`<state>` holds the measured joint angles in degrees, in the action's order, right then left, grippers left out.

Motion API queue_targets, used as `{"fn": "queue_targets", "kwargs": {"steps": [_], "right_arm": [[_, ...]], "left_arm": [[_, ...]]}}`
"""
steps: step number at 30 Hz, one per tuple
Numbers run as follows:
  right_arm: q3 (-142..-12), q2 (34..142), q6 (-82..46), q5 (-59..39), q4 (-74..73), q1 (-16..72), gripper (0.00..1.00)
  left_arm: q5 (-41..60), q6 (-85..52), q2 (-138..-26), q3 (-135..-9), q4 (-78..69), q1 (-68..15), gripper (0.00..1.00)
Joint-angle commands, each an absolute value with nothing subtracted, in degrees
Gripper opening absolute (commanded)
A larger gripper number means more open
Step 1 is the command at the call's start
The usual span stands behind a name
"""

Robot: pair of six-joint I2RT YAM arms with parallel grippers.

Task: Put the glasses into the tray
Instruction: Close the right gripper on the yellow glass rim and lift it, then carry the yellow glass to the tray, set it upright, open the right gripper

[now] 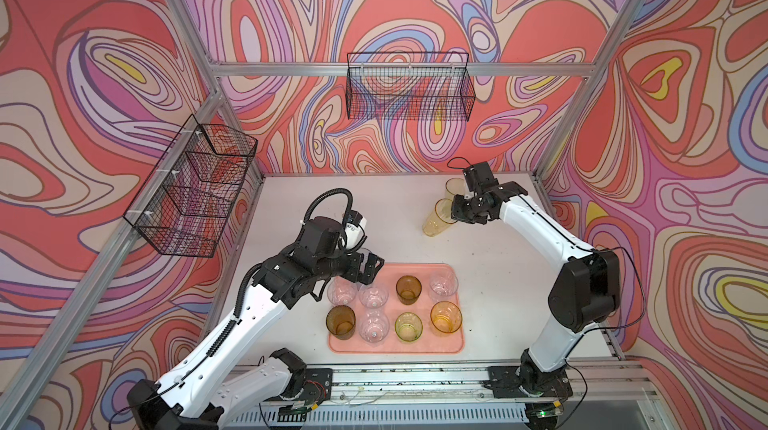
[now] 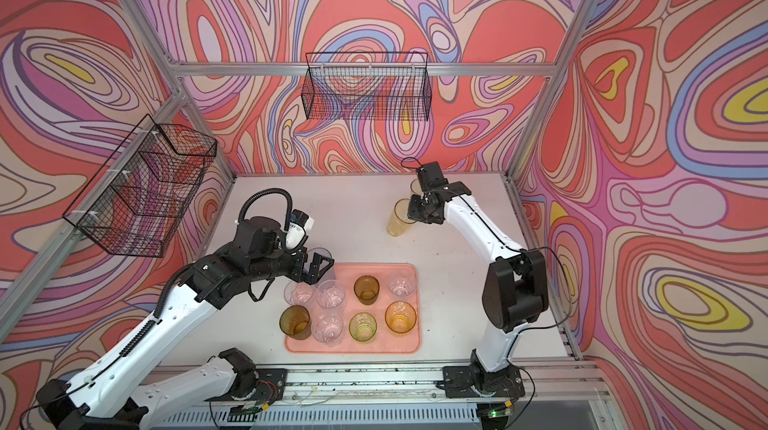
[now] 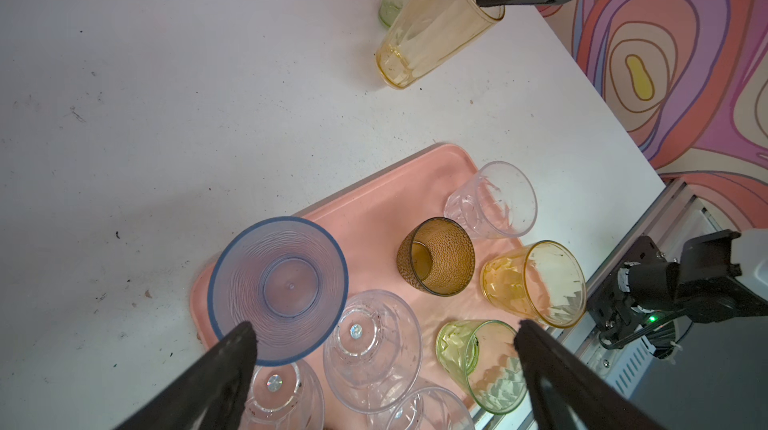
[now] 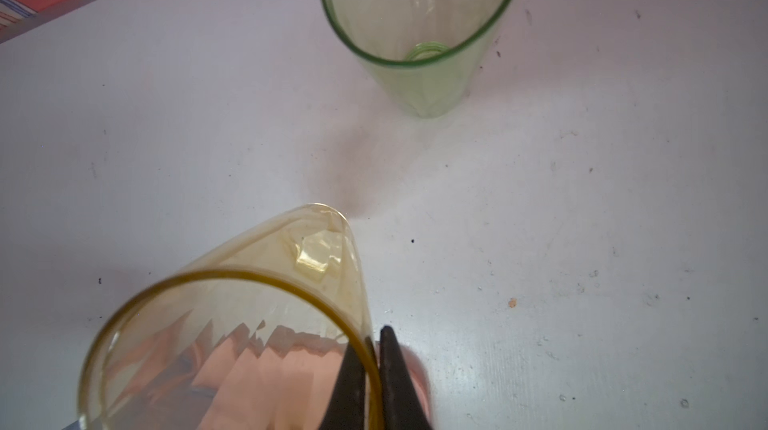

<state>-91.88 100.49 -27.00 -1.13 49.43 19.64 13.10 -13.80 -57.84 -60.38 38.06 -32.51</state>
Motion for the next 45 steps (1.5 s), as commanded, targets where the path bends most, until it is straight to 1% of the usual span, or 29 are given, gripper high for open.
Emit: {"fn": "queue_targets", "kwargs": {"steps": [1,5,14,25,30,36,45], "right_arm": [[-96.7,99.28,-25.28,1.24,54.63,23.89,0.0],[-101.17,101.13,-25.14,2.04,58.75,27.96,0.0],[-104.37,104.36,-26.18,2.55,61.16,34.3,0.0],[-103.63,107.55,-26.81,2.9,60.69,37.95,0.0],[-102.34,106.99,-27.66,4.5,61.02,39.33,0.0],[-99.94,105.68,-28.91,4.65,61.09,41.63,0.0],[-96.38,105.46,-30.8,5.66,60.43,43.85,0.0]], "left_arm": [[14.65,-15.05,-57.3,-62.63,40.76,-32.17,1.0],[15.52,-16.6,-57.0,-63.06,42.96,-32.17,1.0],[14.86,-18.87,-54.34,-61.23,44.31,-32.16,1.0],[13.95,-19.34,-53.86,-59.72,43.9,-32.17,1.0],[13.32,-19.01,-54.29,-59.27,43.27,-32.17,1.0],[9.64,-18.76,-52.94,-57.48,41.64,-32.17,1.0],[9.45,-19.07,-52.73,-57.0,41.39,-32.17,1.0]]}}
